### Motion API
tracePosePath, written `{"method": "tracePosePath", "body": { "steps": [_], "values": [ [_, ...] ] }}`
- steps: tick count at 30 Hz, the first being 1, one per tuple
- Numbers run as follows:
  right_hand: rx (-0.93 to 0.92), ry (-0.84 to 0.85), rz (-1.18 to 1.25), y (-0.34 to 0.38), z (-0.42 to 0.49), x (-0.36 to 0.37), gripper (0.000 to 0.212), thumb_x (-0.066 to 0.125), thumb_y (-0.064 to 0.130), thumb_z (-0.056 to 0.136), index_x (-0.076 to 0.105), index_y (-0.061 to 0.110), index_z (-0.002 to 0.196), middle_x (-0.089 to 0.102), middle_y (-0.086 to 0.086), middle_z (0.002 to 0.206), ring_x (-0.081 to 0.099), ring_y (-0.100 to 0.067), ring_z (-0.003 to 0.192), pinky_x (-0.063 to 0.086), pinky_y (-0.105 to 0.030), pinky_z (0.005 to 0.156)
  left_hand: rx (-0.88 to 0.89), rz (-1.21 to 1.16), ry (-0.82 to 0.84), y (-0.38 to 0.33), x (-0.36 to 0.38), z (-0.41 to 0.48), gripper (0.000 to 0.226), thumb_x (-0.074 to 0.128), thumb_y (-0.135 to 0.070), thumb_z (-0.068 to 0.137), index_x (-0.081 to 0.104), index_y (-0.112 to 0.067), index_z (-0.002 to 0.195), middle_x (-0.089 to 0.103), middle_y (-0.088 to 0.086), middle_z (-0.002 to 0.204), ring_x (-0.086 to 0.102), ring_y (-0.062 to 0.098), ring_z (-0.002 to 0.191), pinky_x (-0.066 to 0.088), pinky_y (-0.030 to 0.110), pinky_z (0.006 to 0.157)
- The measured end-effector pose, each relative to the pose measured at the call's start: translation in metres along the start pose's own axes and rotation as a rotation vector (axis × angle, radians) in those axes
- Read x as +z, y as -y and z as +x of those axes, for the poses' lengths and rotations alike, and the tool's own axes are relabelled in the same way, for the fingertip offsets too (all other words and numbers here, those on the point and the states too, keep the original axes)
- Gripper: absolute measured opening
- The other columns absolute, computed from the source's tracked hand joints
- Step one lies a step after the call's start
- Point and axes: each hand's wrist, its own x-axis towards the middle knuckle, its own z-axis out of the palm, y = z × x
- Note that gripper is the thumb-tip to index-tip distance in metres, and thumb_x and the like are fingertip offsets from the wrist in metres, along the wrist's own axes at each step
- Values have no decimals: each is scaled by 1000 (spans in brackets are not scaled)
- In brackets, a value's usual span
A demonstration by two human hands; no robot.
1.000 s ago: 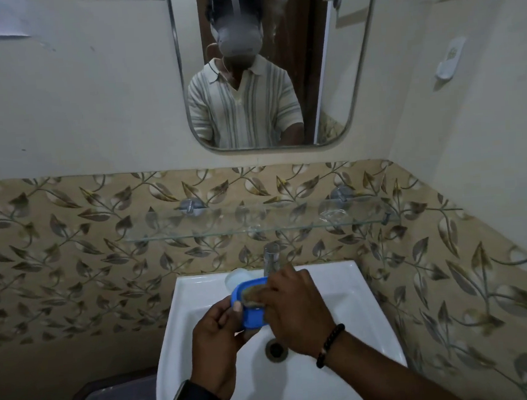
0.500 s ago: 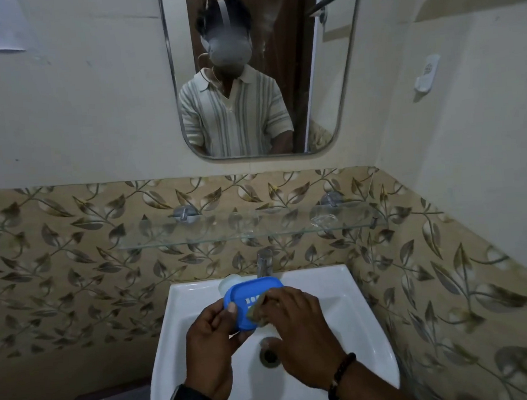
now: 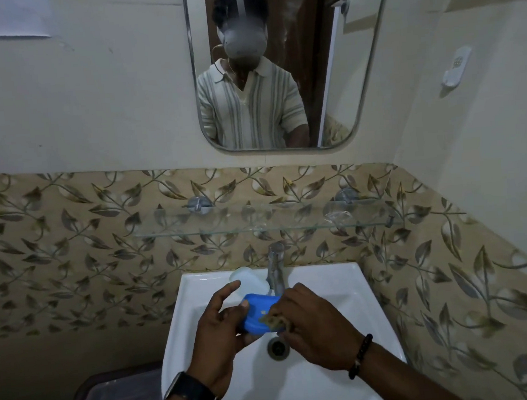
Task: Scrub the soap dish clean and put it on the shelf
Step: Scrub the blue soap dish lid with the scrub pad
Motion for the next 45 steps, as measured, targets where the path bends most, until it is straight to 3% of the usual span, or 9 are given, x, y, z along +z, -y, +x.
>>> {"method": "tracePosePath", "body": {
  "steps": [3, 7, 13, 18, 24, 31, 37, 42, 45],
  "values": [
    [54, 18, 195, -8, 5, -14, 28, 75, 22, 84, 64, 19, 108, 59, 5, 103, 52, -13, 94, 47, -31, 79, 224, 395, 89, -8, -13, 0, 19, 61, -36, 94, 74, -41, 108, 58, -10, 128, 58, 6, 122, 54, 15, 87],
    [100, 50, 401, -21, 12, -26, 32, 84, 22, 79, 71, 20, 109, 63, 6, 102, 56, -17, 100, 50, -36, 85, 381, 590, 268, -16, -27, 4, 17, 66, -39, 94, 71, -24, 94, 68, -7, 114, 59, 20, 116, 51, 33, 97],
    [162, -532, 474, -9, 26, -2, 28, 66, 1, 91, 76, 21, 108, 68, 7, 114, 65, -15, 110, 53, -42, 92, 251, 426, 134, -16, -3, 11, 17, 69, -27, 93, 68, -20, 78, 69, -1, 84, 61, 12, 84, 46, 26, 81],
    [-207, -402, 130, 12, 28, 28, 31, 54, 23, 103, 65, 19, 131, 55, 5, 146, 45, -20, 142, 29, -50, 119, 286, 257, 92, -15, 12, 14, 13, 62, -7, 88, 72, -12, 81, 74, 7, 81, 65, 18, 79, 53, 34, 73],
    [187, -645, 226, -14, 25, 11, 26, 57, 10, 98, 69, 14, 121, 65, 6, 127, 57, -16, 126, 48, -50, 104, 277, 186, 40, -11, 14, 18, 36, 69, -46, 84, 65, -11, 78, 64, 8, 84, 55, 21, 85, 48, 46, 86],
    [2, -528, 89, -12, 27, 7, 31, 46, 25, 103, 66, 17, 126, 63, 3, 128, 53, -15, 128, 39, -37, 109, 268, 124, 92, -15, 27, 12, 38, 71, -48, 84, 66, -11, 78, 67, 14, 85, 59, 22, 85, 51, 39, 82],
    [648, -826, 1095, -2, 30, 4, 22, 59, 49, 95, 70, 30, 94, 63, 3, 71, 57, -16, 61, 51, -29, 48, 170, -238, 56, -19, 33, 6, 21, 62, -31, 87, 69, -14, 79, 67, 10, 100, 64, 20, 94, 54, 46, 90],
    [742, -882, 1667, 12, 32, 9, 24, 59, 24, 93, 65, 7, 109, 65, -17, 102, 61, -32, 92, 51, -53, 80, 200, -377, -40, -14, 40, 0, 31, 57, -31, 89, 65, -2, 96, 66, 15, 104, 61, 24, 100, 50, 38, 92],
    [778, -812, 1693, 31, 38, 17, 36, 62, 25, 88, 60, 1, 114, 57, -23, 98, 56, -34, 78, 46, -43, 66, 223, -355, -48, -3, 48, -1, 26, 56, -28, 92, 65, -4, 94, 65, 17, 100, 60, 26, 97, 48, 38, 87]
  ]
}}
